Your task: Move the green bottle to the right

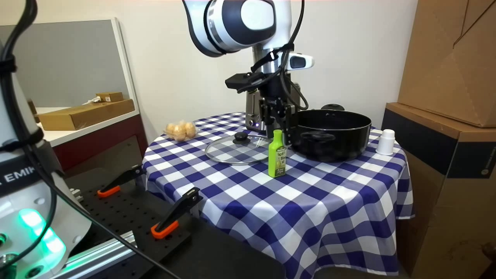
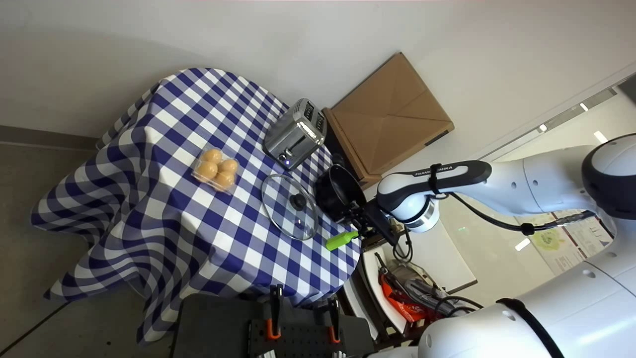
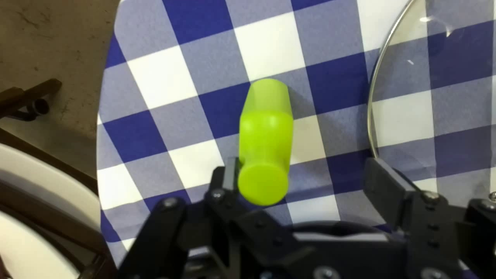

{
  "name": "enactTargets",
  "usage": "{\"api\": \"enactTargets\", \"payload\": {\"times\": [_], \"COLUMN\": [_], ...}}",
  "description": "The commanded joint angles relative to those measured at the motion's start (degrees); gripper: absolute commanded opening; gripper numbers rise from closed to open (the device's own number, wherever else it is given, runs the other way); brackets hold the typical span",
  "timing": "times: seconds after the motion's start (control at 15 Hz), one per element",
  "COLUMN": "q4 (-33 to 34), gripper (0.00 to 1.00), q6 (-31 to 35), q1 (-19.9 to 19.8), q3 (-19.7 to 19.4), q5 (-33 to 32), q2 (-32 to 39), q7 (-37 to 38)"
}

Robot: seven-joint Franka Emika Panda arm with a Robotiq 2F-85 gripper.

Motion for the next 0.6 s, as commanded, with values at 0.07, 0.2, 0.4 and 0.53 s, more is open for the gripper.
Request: {"api": "enactTargets", "payload": {"times": [0.07, 0.2, 0.4, 0.53], "q4": [-2.1, -2.9, -4.8, -6.3], "gripper": [1.0, 1.0, 1.0, 1.0], "q6": [3.9, 5.0, 4.7, 4.2], "q1": [0.3, 0.5, 0.5, 1.6], "q3": [1.7, 2.9, 6.5, 9.0], "q5": [3.5, 4.6, 8.2, 12.9], "q2": [-3.1, -5.4, -11.9, -17.4], "q7": [-1.0, -2.0, -6.6, -12.1]}}
